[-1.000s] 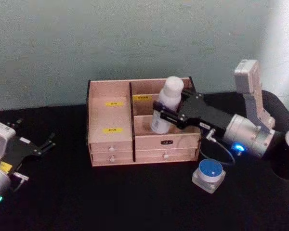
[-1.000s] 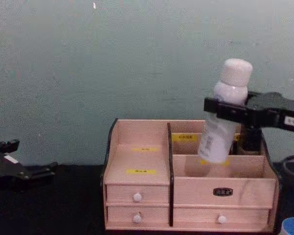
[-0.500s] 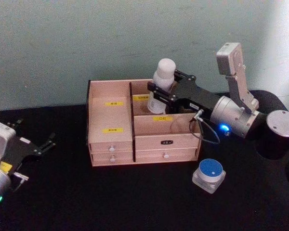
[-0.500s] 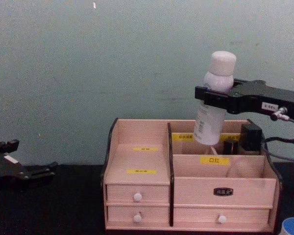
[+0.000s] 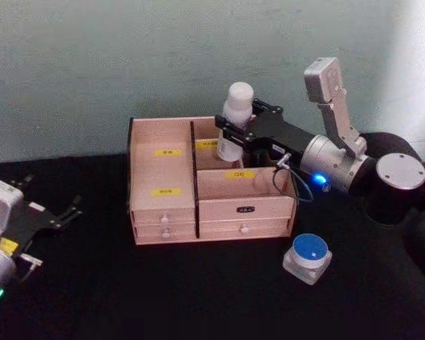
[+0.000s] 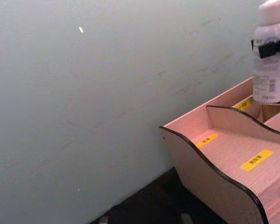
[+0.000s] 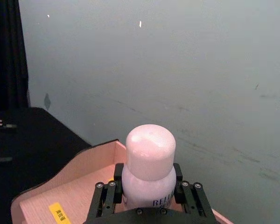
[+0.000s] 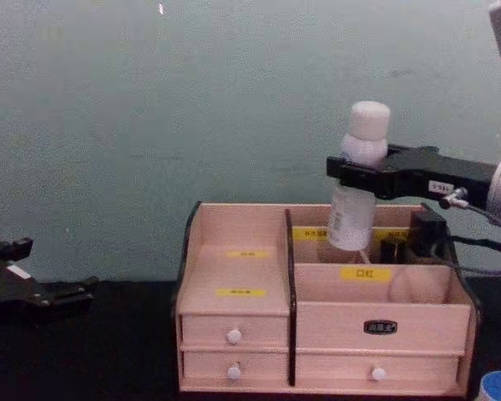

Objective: Pick up the facial cleanser and watermelon frost from the table and place them into the tiered storage box.

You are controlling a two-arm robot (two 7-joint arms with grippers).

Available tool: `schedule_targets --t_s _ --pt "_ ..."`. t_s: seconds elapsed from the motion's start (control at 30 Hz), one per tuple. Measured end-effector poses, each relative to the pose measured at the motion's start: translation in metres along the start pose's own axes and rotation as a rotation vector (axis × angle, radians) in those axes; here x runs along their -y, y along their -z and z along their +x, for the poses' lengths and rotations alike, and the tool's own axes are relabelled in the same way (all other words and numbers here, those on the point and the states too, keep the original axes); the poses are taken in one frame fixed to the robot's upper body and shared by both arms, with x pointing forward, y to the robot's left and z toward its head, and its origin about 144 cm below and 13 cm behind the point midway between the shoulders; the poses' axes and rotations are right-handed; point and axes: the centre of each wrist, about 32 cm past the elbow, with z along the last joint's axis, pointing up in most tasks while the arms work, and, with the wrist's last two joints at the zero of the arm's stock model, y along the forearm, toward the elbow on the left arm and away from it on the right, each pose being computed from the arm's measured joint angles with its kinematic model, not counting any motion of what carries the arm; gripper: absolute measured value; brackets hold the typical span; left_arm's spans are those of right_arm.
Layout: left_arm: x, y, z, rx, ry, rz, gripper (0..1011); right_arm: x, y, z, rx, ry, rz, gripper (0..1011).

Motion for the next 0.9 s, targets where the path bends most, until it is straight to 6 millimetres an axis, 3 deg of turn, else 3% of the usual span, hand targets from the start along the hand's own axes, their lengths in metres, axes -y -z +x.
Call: schedule_targets --t_s 0.9 --pt "0.0 0.0 0.0 0.0 0.0 0.0 1001 -0.018 0.022 0.005 -0.07 -0.024 -0.061 595"
